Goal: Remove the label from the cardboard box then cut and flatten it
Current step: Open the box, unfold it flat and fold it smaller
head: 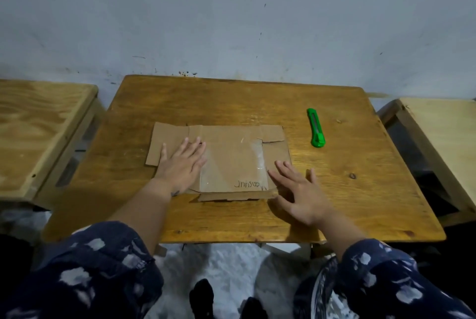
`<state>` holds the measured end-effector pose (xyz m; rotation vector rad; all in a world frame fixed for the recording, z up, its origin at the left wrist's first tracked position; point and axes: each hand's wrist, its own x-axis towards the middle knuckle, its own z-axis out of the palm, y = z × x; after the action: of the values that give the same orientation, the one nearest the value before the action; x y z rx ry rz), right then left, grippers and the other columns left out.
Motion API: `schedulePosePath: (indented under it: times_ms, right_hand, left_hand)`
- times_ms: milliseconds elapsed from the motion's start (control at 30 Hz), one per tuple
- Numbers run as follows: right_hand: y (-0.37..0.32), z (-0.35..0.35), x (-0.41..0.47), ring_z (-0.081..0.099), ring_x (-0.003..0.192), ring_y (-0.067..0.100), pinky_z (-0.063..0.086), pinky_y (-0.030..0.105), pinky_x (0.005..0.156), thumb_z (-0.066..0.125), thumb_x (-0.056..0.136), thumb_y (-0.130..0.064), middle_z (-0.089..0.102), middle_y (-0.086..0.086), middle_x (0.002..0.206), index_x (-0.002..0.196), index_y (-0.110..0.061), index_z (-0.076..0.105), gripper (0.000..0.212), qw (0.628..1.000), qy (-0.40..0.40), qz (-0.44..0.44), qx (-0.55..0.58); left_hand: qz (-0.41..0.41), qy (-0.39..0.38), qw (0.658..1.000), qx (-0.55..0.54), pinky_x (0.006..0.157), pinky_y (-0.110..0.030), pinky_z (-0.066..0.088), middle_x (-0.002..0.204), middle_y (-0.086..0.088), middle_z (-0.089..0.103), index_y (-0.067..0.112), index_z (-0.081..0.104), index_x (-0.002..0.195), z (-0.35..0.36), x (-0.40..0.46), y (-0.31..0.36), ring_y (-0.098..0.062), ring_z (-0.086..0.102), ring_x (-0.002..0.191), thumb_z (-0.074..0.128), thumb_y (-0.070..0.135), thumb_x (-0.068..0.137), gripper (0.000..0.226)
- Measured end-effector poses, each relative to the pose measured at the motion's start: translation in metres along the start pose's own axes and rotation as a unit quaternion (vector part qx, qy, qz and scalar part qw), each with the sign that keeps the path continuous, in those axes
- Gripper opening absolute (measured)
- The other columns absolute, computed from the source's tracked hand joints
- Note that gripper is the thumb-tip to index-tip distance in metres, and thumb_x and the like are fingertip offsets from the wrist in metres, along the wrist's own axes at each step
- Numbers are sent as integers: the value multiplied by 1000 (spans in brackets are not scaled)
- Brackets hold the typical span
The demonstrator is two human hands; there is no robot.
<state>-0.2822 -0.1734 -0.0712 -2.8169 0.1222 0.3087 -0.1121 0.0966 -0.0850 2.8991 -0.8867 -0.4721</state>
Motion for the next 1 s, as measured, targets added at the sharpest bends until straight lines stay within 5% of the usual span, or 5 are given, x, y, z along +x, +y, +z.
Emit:
schedulePosePath:
  times_ms: [267, 533, 633, 800, 1000]
  right_hand:
    - [-21, 16, 13, 11, 144, 3, -3, 55, 116, 45, 91, -53, 27, -16, 153, 138, -37, 42, 50, 984, 116, 106, 85]
    - [-28, 14, 21, 26, 140, 15, 9, 48, 117, 54, 89, -43, 35, -6, 149, 136, -29, 48, 49, 973, 186, 113, 81]
    - [-23, 5, 41, 14, 145, 20, 14, 43, 118, 48, 93, -40, 22, 2, 156, 143, -26, 37, 53, 951, 222, 167, 135]
    - [-2, -9, 80, -4, 147, 18, -2, 50, 116, 24, 99, -48, 6, 2, 160, 151, -29, 8, 58, 967, 120, 208, 89]
    - [-11, -4, 88, 0, 147, 16, -4, 51, 115, 32, 100, -40, 11, -2, 159, 151, -24, 10, 58, 956, 137, 200, 165]
  left_hand:
    - [-1, 57, 989, -137, 113, -46, -21, 157, 19, 14, 37, 25, 148, -3, 4, -3, -4, -13, 144, -12, 65, 88, 77]
    - [-12, 33, 999, 10, 114, -52, -17, 157, 12, -19, 29, -9, 151, 7, -6, 12, -13, -25, 143, 2, 80, 77, 91]
    - [-16, 50, 998, 28, 114, -53, -16, 157, 10, -21, 26, -13, 151, 12, -4, 13, -14, -26, 142, -3, 77, 77, 89]
    - [-15, 79, 997, 21, 114, -53, -14, 157, 12, -19, 27, -11, 151, 20, -3, 12, -12, -22, 144, -12, 77, 74, 91]
    - [-8, 105, 994, 6, 113, -54, -12, 158, 12, -11, 27, -2, 152, 23, 1, 11, -12, -14, 145, -3, 77, 79, 88]
